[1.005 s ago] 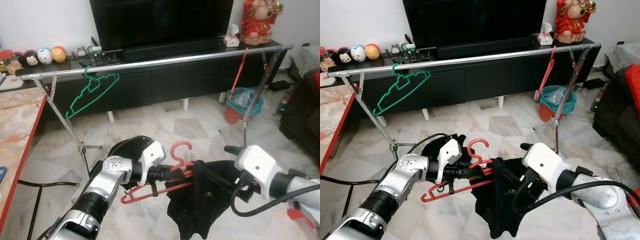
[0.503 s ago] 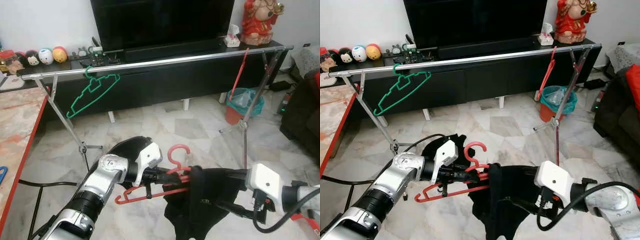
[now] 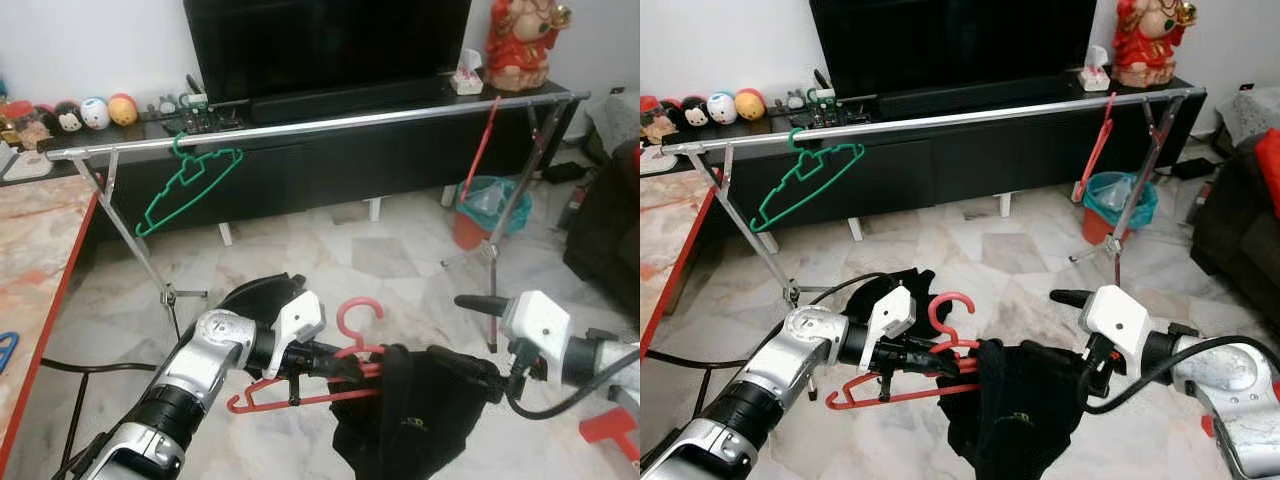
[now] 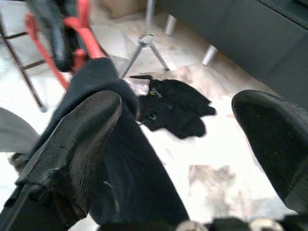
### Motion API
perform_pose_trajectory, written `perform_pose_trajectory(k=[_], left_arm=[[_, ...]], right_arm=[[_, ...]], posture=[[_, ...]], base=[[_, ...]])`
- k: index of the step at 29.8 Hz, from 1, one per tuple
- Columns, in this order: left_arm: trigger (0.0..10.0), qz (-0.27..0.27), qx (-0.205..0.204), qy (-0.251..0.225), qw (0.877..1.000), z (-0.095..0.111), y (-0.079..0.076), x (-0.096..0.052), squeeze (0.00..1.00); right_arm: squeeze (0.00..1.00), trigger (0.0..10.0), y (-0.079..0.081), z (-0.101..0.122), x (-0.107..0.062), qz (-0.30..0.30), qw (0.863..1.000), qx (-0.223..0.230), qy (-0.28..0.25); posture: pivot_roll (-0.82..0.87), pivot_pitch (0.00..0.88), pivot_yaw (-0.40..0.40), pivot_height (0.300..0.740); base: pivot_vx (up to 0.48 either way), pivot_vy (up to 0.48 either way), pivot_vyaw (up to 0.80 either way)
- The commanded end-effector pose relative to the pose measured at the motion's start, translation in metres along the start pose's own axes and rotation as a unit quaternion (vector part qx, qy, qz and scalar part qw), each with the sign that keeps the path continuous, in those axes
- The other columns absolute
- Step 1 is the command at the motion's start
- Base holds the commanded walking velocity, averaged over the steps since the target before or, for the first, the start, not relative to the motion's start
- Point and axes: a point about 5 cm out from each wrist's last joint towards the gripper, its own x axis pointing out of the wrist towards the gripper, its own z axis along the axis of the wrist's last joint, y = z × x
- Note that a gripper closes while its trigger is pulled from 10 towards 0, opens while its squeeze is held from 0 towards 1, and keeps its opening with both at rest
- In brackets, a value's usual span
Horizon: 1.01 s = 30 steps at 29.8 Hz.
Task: Hang hanger
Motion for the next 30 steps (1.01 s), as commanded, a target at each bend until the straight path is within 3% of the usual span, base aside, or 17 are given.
perform_pose_trajectory(k=[1, 10, 18, 24, 30], left_arm=[[10.0, -0.014, 0.014, -0.011, 1.0, 0.008, -0.002, 0.0, 0.0], [10.0, -0.023, 0.015, -0.011, 1.0, 0.009, -0.004, 0.002, 0.0], [10.0, -0.042, 0.027, -0.011, 0.999, 0.017, -0.007, 0.003, 0.0], [10.0, -0.055, 0.027, -0.014, 0.998, 0.02, -0.01, 0.003, 0.0], [10.0, -0.064, 0.026, -0.014, 0.998, 0.02, -0.013, 0.005, 0.0]], right_arm=[[0.0, 10.0, 0.008, -0.002, 0.005, 0.04, 0.999, 0.005, -0.005], [0.0, 10.0, 0.017, -0.008, 0.011, 0.097, 0.995, 0.032, -0.001], [0.0, 10.0, -0.005, -0.015, 0.018, 0.034, 0.999, 0.009, 0.016], [0.0, 10.0, -0.003, -0.008, 0.026, 0.056, 0.998, 0.002, -0.001], [0.0, 10.0, 0.009, 0.0, 0.032, 0.127, 0.991, 0.019, -0.034]], posture=[[-0.11, 0.0, 0.048, 0.74], [-0.11, 0.0, 0.05, 0.74], [-0.11, 0.0, 0.056, 0.74], [-0.1, 0.0, 0.058, 0.74], [-0.1, 0.0, 0.057, 0.74]], base=[[0.0, 0.0, 0.0], [0.0, 0.0, 0.0], [0.0, 0.0, 0.0], [0.0, 0.0, 0.0], [0.0, 0.0, 0.0]])
